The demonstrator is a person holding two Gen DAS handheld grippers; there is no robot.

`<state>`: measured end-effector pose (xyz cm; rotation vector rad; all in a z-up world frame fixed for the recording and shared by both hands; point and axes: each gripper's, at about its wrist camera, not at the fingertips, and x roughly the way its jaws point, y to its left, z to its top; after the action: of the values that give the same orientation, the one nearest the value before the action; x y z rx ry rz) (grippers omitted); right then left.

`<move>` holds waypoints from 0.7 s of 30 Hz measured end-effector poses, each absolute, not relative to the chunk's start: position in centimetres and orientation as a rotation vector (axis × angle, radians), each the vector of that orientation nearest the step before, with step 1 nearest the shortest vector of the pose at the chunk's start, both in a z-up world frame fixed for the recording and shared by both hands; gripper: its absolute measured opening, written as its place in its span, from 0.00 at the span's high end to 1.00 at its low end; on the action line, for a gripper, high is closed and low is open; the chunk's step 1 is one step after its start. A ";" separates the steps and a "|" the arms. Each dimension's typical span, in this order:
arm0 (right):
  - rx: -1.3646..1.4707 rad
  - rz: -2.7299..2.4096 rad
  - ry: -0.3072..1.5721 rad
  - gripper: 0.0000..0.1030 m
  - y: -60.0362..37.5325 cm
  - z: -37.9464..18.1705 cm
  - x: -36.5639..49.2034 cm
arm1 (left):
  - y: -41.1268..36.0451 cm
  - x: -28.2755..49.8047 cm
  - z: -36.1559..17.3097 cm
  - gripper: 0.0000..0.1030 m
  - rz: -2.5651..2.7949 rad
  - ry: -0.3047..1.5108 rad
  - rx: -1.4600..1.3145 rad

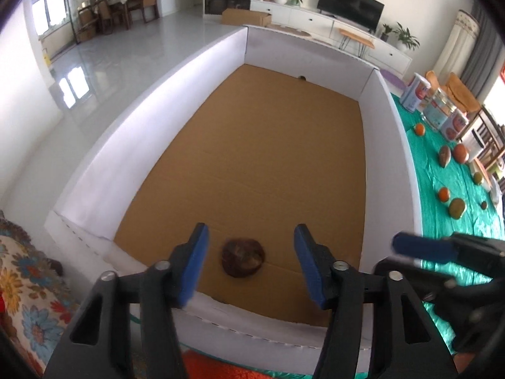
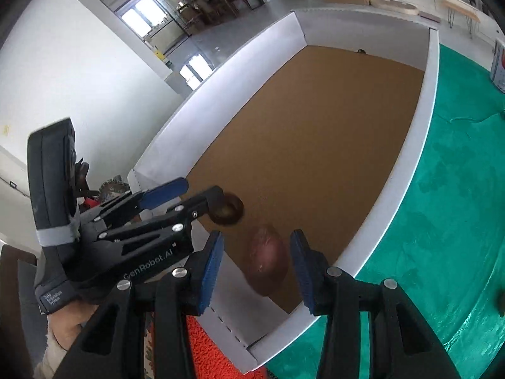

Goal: Organize fruits
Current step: 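Open both tools over the box, dropping the brown fruit and sweet potato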

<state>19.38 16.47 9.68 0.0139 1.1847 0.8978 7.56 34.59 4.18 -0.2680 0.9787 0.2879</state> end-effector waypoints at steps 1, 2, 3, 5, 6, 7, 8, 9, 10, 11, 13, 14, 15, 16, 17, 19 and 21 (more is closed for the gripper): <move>0.029 0.897 1.166 0.48 15.8 10.6 19.5 | 34.5 7.5 4.4 0.36 0.290 0.968 -0.272; 0.041 0.890 1.131 0.47 14.7 11.8 19.8 | 34.4 7.5 4.8 0.36 0.284 0.955 -0.279; 0.040 0.879 1.096 0.47 13.5 12.8 19.8 | 33.9 7.3 5.3 0.34 0.270 0.934 -0.292; 0.031 0.842 1.013 0.39 10.0 14.5 19.8 | 32.6 7.0 6.5 0.25 0.238 0.889 -0.308; 0.025 0.819 0.981 0.29 8.5 15.2 19.4 | 31.9 6.6 7.0 0.18 0.217 0.865 -0.307; 0.016 0.788 0.951 0.25 7.1 15.2 19.7 | 30.5 6.3 7.6 0.14 0.184 0.838 -0.300; -0.002 0.739 0.922 0.17 4.7 15.0 19.5 | 29.1 6.2 8.1 0.14 0.148 0.820 -0.292; -0.017 0.696 0.907 0.15 2.6 14.4 19.4 | 27.4 6.2 8.4 0.13 0.108 0.808 -0.282; -0.027 0.661 0.899 0.15 0.4 14.3 19.1 | 25.4 6.2 8.6 0.12 0.062 0.802 -0.269; -0.041 0.611 0.890 0.15 -2.1 13.4 18.8 | 23.3 6.2 8.6 0.12 0.014 0.798 -0.259; -0.081 0.491 0.865 0.14 -7.6 11.3 18.3 | 19.5 6.1 8.5 0.12 -0.065 0.796 -0.236; -0.097 0.432 0.860 0.14 -10.3 10.1 18.0 | 17.7 6.0 8.4 0.12 -0.098 0.792 -0.214; -0.108 0.370 0.864 0.14 -13.0 8.6 17.5 | 15.7 5.9 8.4 0.12 -0.125 0.781 -0.170; -0.111 0.317 0.872 0.14 -15.4 7.9 17.0 | 14.2 6.1 8.5 0.12 -0.135 0.770 -0.119; -0.107 0.263 0.879 0.14 -17.4 6.5 16.5 | 13.1 6.1 8.7 0.12 -0.131 0.756 -0.065; -0.083 0.160 0.884 0.14 -22.0 4.6 15.0 | 12.1 6.7 9.2 0.11 -0.122 0.727 -0.009; -0.058 0.060 0.871 0.14 -26.3 3.2 12.8 | 12.6 7.8 9.2 0.10 -0.089 0.711 0.004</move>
<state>12.76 -26.35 3.19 -0.0584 0.8709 0.0604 7.78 12.61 9.23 0.0039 0.7109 -0.0886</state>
